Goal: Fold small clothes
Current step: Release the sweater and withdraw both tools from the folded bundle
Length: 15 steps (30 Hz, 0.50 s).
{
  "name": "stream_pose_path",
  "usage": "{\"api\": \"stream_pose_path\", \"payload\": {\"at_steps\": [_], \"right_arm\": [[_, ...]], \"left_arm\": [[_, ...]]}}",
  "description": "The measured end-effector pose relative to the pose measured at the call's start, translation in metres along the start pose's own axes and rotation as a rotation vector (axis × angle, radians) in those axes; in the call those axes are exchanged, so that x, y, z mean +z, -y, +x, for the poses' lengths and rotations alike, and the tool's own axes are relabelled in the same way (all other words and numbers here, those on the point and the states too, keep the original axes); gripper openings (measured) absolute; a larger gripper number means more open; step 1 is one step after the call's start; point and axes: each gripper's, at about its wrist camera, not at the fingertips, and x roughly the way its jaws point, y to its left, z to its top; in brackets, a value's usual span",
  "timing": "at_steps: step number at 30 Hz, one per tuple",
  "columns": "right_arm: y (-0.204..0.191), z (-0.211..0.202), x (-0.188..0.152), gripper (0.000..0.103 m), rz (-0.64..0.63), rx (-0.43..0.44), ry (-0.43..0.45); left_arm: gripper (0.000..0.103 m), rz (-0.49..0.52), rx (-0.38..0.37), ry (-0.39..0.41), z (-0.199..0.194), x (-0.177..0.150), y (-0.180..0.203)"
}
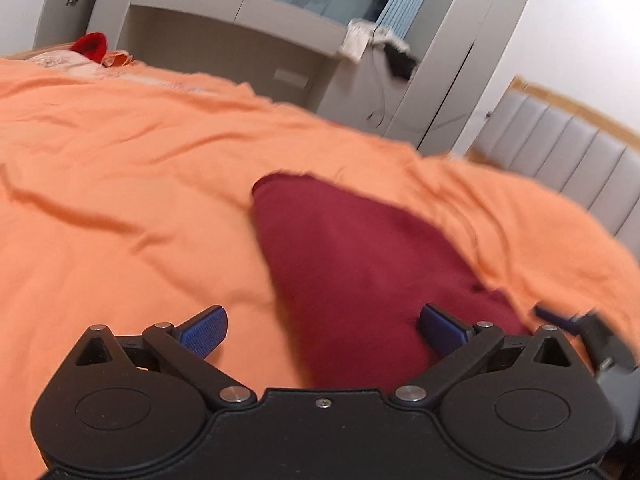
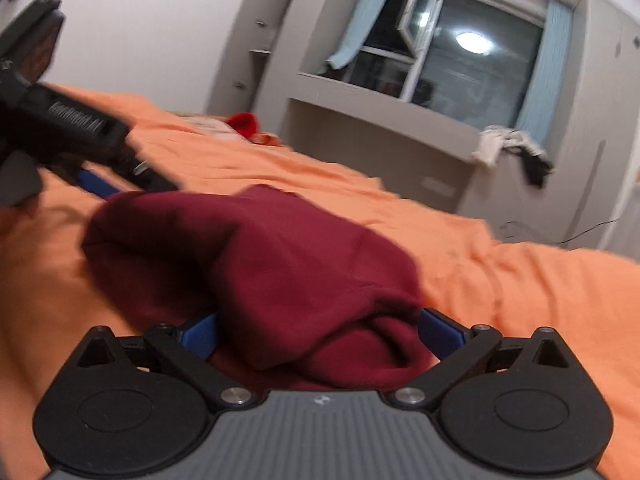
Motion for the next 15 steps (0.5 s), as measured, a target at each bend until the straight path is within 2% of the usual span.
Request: {"api": "stream_pose_path", "payload": {"at_steps": [2, 5, 7, 9, 12, 15], "right_arm": [[0.015, 0.0, 0.003, 0.103, 0.086, -0.041, -0.017], [0.034, 0.0, 0.001, 0.103, 0.151, -0.037, -0.047], [0.034, 0.002, -0.002, 0.103, 0.121, -0.023, -0.079], [0.028, 0.007, -0.006, 0.103, 0.03, 0.004, -0.141], [0.029, -0.001, -0.011, 0.103, -0.039, 0.054, -0.138], [0.048, -0.017, -0.006, 0.103, -0.021, 0.137, -0.1]], "left_arm": [[0.102, -0.012, -0.017, -0.019, 0.001, 0.0, -0.003], [0.102, 0.0, -0.029, -0.036, 0.004, -0.002, -0.005], [0.102, 0.02, -0.024, -0.04, 0.004, -0.004, -0.003], [0.103, 0.049, -0.007, -0.039, 0.005, -0.005, -0.001], [0.103, 0.063, -0.002, -0.038, 0.007, -0.008, -0.002], [0.103, 0.053, -0.004, -0.041, 0.005, -0.008, -0.004]]}}
